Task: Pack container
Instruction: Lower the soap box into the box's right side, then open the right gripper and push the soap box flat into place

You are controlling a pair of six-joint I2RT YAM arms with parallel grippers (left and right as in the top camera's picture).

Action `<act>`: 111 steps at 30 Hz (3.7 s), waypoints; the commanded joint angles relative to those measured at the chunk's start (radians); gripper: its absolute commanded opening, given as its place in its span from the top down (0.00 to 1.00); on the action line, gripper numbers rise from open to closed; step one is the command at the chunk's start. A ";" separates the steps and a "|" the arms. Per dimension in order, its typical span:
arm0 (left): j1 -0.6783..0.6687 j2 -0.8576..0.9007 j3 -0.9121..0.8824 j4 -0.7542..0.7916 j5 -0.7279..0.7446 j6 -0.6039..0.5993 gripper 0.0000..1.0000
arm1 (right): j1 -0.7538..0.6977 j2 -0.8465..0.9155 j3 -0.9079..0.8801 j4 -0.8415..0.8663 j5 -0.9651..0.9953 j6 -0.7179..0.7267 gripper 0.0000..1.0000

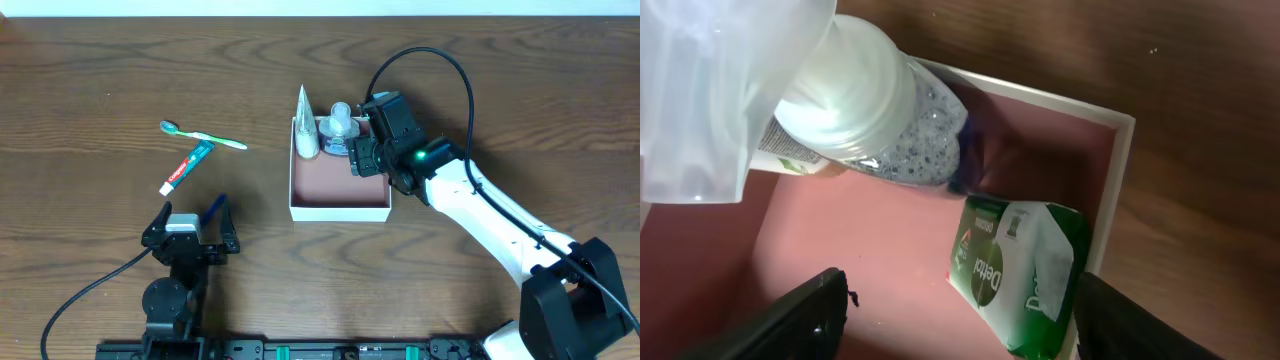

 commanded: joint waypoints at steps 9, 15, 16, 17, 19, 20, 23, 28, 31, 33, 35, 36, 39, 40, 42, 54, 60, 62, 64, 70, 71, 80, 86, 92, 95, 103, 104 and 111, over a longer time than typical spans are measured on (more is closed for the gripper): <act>0.005 -0.005 -0.021 -0.037 -0.009 0.014 0.02 | 0.016 0.014 0.018 -0.001 0.013 -0.017 0.28; 0.005 -0.005 -0.021 -0.037 -0.009 0.014 0.02 | 0.019 0.020 0.017 -0.005 0.012 -0.010 0.29; 0.005 -0.005 -0.021 -0.037 -0.009 0.014 0.02 | 0.019 0.020 0.016 -0.005 0.012 -0.010 0.29; 0.005 -0.005 -0.021 -0.037 -0.009 0.014 0.02 | 0.019 0.020 0.016 -0.006 0.007 -0.011 0.29; 0.005 -0.005 -0.021 -0.037 -0.009 0.014 0.02 | 0.021 0.021 0.017 -0.006 0.005 -0.011 0.29; 0.005 -0.005 -0.021 -0.037 -0.009 0.014 0.02 | 0.022 0.021 0.016 -0.006 0.005 -0.011 0.29; 0.005 -0.005 -0.021 -0.037 -0.009 0.013 0.02 | 0.024 0.021 0.016 -0.008 0.002 -0.011 0.29; 0.005 -0.005 -0.021 -0.037 -0.009 0.014 0.02 | 0.025 0.021 0.016 -0.019 -0.006 -0.015 0.28; 0.005 -0.005 -0.021 -0.037 -0.009 0.014 0.02 | 0.025 0.021 0.016 -0.020 -0.006 -0.015 0.28; 0.005 -0.005 -0.021 -0.037 -0.009 0.014 0.02 | 0.025 0.021 0.016 -0.022 -0.006 -0.015 0.28; 0.005 -0.005 -0.021 -0.037 -0.009 0.014 0.02 | 0.025 0.021 0.016 -0.025 -0.008 -0.015 0.28; 0.005 -0.005 -0.021 -0.037 -0.009 0.014 0.02 | 0.026 0.024 0.016 -0.024 -0.011 -0.015 0.28; 0.005 -0.005 -0.021 -0.037 -0.009 0.014 0.02 | 0.028 0.040 0.016 -0.020 -0.033 -0.015 0.28; 0.005 -0.005 -0.021 -0.037 -0.009 0.014 0.02 | 0.030 0.049 0.016 -0.019 -0.035 -0.014 0.28; 0.005 -0.005 -0.021 -0.037 -0.009 0.014 0.02 | 0.029 0.068 0.016 -0.019 -0.037 -0.014 0.28; 0.005 -0.005 -0.021 -0.037 -0.009 0.014 0.02 | 0.039 0.095 0.016 0.010 -0.067 -0.019 0.28; 0.005 -0.005 -0.021 -0.037 -0.009 0.014 0.02 | 0.061 0.095 0.016 0.034 -0.101 -0.074 0.28; 0.005 -0.005 -0.021 -0.037 -0.009 0.014 0.02 | 0.071 0.095 0.016 0.047 -0.119 -0.090 0.27; 0.005 -0.005 -0.021 -0.037 -0.009 0.014 0.02 | 0.082 0.095 0.016 0.055 -0.122 -0.090 0.27; 0.005 -0.005 -0.021 -0.037 -0.009 0.014 0.02 | 0.095 0.095 0.016 0.053 -0.122 -0.090 0.27; 0.005 -0.005 -0.021 -0.037 -0.009 0.014 0.02 | 0.097 0.095 0.016 0.052 -0.122 -0.090 0.27; 0.005 -0.005 -0.021 -0.037 -0.009 0.014 0.02 | 0.121 0.095 0.017 0.008 -0.122 -0.073 0.27; 0.005 -0.005 -0.021 -0.037 -0.009 0.014 0.02 | 0.128 0.095 0.017 -0.059 -0.089 0.003 0.28; 0.005 -0.005 -0.021 -0.037 -0.009 0.014 0.02 | 0.127 0.095 0.017 -0.141 -0.047 0.082 0.27; 0.005 -0.005 -0.021 -0.037 -0.009 0.014 0.02 | 0.127 0.095 0.017 -0.164 -0.019 0.114 0.26; 0.005 -0.005 -0.021 -0.037 -0.009 0.014 0.02 | 0.127 0.095 0.017 -0.100 -0.020 0.090 0.24; 0.005 -0.005 -0.021 -0.037 -0.009 0.014 0.02 | 0.127 0.093 0.021 -0.091 -0.015 0.090 0.24; 0.005 -0.005 -0.021 -0.037 -0.009 0.014 0.02 | 0.125 0.036 0.169 -0.224 -0.012 0.089 0.23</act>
